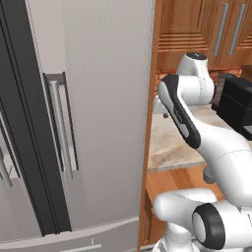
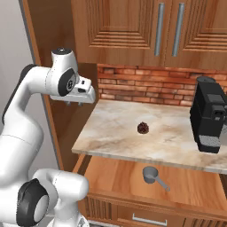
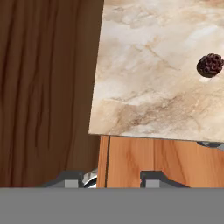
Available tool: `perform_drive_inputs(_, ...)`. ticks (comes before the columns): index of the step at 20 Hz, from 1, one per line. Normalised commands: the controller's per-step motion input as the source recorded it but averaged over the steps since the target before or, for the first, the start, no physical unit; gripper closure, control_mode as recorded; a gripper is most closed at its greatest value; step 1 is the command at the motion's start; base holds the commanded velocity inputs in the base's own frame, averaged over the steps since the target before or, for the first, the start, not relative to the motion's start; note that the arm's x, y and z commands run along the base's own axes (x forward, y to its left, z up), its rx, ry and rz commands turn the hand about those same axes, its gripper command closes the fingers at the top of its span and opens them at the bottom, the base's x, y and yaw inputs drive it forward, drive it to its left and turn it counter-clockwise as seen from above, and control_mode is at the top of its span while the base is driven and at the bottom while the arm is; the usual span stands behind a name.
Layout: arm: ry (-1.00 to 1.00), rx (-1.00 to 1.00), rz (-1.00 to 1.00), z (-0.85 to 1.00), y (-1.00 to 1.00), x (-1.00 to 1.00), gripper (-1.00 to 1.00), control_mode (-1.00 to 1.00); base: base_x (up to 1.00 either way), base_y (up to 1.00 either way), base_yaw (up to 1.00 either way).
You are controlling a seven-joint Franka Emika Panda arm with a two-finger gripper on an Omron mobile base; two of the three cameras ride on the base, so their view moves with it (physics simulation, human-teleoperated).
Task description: Pick the measuring cup from the drawer and place it on the counter.
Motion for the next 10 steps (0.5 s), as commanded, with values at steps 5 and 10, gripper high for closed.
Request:
perform_drive_inputs(5, 0.00, 0.00, 0.01, 0.00, -0.19, -0.11, -1.00, -1.00, 0.00, 0.00, 0.00)
perform_drive_inputs(10, -0.01, 0.00, 0.02, 0.00, -0.51, -0.68, -1.00, -1.00, 0.00, 0.00, 0.00)
